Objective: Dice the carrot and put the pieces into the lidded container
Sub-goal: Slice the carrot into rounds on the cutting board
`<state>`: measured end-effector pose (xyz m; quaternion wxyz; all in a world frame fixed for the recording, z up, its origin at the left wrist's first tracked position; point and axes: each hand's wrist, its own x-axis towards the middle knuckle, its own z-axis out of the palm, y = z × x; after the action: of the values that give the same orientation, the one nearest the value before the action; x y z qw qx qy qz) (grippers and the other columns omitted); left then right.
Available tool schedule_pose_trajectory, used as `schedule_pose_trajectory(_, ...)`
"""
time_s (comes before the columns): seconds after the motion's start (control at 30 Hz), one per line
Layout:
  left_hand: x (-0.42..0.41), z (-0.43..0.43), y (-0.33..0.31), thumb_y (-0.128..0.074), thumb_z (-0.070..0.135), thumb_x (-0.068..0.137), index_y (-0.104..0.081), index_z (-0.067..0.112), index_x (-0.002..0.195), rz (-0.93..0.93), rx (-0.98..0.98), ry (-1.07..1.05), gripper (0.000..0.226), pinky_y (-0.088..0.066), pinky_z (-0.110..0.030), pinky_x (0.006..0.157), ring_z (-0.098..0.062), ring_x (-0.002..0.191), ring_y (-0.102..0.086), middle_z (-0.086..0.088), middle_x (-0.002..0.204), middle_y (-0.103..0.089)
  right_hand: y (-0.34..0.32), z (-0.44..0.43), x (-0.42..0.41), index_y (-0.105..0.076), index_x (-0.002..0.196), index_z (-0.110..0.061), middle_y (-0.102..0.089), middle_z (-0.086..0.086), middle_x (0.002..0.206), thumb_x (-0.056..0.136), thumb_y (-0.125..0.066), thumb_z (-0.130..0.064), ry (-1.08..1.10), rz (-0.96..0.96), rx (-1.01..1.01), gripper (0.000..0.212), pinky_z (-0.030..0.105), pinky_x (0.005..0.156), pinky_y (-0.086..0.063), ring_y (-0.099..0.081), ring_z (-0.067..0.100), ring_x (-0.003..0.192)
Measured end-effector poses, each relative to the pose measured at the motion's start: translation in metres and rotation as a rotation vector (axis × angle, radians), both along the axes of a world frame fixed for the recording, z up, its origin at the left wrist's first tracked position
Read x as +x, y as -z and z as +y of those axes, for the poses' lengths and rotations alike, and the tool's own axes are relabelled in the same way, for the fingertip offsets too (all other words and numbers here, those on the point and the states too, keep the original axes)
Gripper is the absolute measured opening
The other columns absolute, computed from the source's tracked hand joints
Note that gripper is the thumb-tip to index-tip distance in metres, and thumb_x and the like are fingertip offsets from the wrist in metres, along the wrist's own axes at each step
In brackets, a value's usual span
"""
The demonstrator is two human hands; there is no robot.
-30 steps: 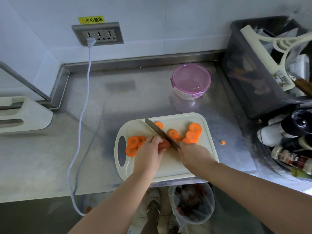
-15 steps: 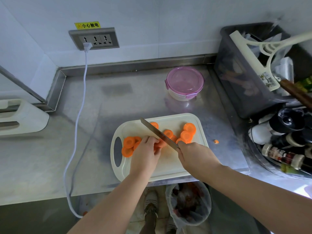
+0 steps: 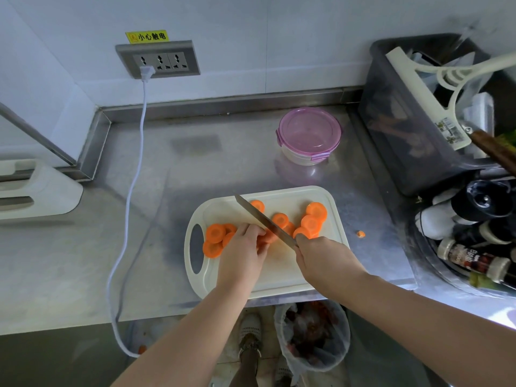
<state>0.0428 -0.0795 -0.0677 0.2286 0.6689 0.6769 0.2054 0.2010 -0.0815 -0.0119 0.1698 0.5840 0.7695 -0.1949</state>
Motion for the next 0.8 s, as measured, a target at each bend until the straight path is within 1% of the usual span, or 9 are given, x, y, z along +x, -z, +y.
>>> schedule_pose_trajectory(0.07,0.000,0.000,-0.001,-0.063,0.023,0.089,-0.063,0.013,0.103,0.003,-0.008,0.009,0.017,-0.042,-0.019,0.071,-0.016,0.088,-0.062,0.002,0.106,-0.061,-0.004,0.000,-0.001,-0.047,0.115,-0.012,-0.036,-0.001,0.073,0.100,-0.035,-0.011,-0.027,-0.022,-0.018,0.019,0.026,0.044,-0.028,-0.031,0.013,0.051)
schedule_pose_trajectory(0.17,-0.001,0.000,0.000,-0.063,0.024,0.089,-0.063,0.013,0.102,0.004,-0.009,0.014,0.017,-0.041,-0.019,0.070,-0.016,0.088,-0.061,0.003,0.105,-0.061,-0.008,0.000,-0.005,-0.049,0.114,-0.011,-0.044,0.007,0.094,0.099,-0.036,-0.004,-0.047,-0.032,-0.053,0.022,0.028,0.046,-0.030,-0.027,0.015,0.053)
schedule_pose_trajectory(0.27,-0.001,0.000,0.000,-0.064,0.021,0.088,-0.063,0.014,0.100,-0.001,-0.016,0.026,0.013,-0.035,-0.019,0.068,-0.016,0.090,-0.059,0.004,0.103,-0.060,0.006,0.008,-0.007,-0.049,0.117,-0.008,-0.037,0.001,0.075,0.101,-0.034,-0.013,0.007,0.019,-0.071,0.022,0.032,0.061,-0.038,-0.041,0.022,0.063)
schedule_pose_trajectory(0.3,-0.001,-0.001,0.000,-0.064,0.020,0.088,-0.064,0.014,0.101,-0.003,-0.017,0.030,0.014,-0.033,-0.018,0.068,-0.015,0.091,-0.059,0.004,0.104,-0.061,0.013,0.009,-0.008,-0.047,0.117,-0.008,-0.040,0.002,0.076,0.101,-0.035,-0.014,0.023,0.029,-0.073,0.021,0.032,0.063,-0.038,-0.045,0.025,0.069)
schedule_pose_trajectory(0.4,-0.003,0.000,0.000,-0.065,0.019,0.088,-0.064,0.014,0.104,-0.018,-0.016,0.033,0.018,-0.033,-0.015,0.070,-0.014,0.093,-0.059,0.004,0.106,-0.062,0.025,0.009,-0.010,-0.045,0.117,-0.009,-0.056,0.010,0.104,0.101,-0.037,-0.015,0.108,0.068,-0.078,0.019,0.032,0.064,-0.040,-0.059,0.030,0.084)
schedule_pose_trajectory(0.47,-0.004,0.000,0.001,-0.065,0.019,0.088,-0.064,0.014,0.105,-0.025,-0.016,0.034,0.018,-0.036,-0.016,0.072,-0.014,0.094,-0.059,0.004,0.107,-0.062,0.027,0.009,-0.009,-0.046,0.114,-0.012,-0.056,0.009,0.106,0.102,-0.036,-0.016,0.107,0.076,-0.071,0.017,0.032,0.065,-0.041,-0.062,0.030,0.094)
schedule_pose_trajectory(0.57,-0.005,-0.001,0.001,-0.063,0.020,0.089,-0.064,0.015,0.105,-0.027,-0.011,0.043,0.016,-0.035,-0.014,0.070,-0.012,0.092,-0.059,0.005,0.106,-0.061,0.025,0.010,-0.006,-0.042,0.100,-0.018,-0.051,0.005,0.084,0.104,-0.030,-0.025,0.096,0.109,-0.048,0.015,0.031,0.064,-0.038,-0.056,0.029,0.080)
schedule_pose_trajectory(0.67,-0.006,-0.004,0.002,-0.063,0.020,0.090,-0.064,0.013,0.107,0.000,0.007,0.054,0.019,-0.037,-0.017,0.070,-0.015,0.091,-0.060,0.004,0.107,-0.061,0.021,0.012,0.000,-0.048,0.106,-0.011,-0.056,0.009,0.087,0.104,-0.028,-0.028,0.147,0.165,0.015,0.026,0.030,0.057,-0.034,-0.047,0.025,0.069)
schedule_pose_trajectory(0.8,-0.006,-0.005,0.005,-0.064,0.018,0.088,-0.066,0.014,0.106,-0.004,0.039,0.027,0.018,-0.043,-0.020,0.070,-0.016,0.090,-0.061,0.003,0.105,-0.061,0.008,0.007,0.007,-0.046,0.111,-0.013,-0.048,0.003,0.074,0.104,-0.027,-0.030,0.118,0.144,0.077,0.027,0.029,0.045,-0.027,-0.047,0.025,0.060)
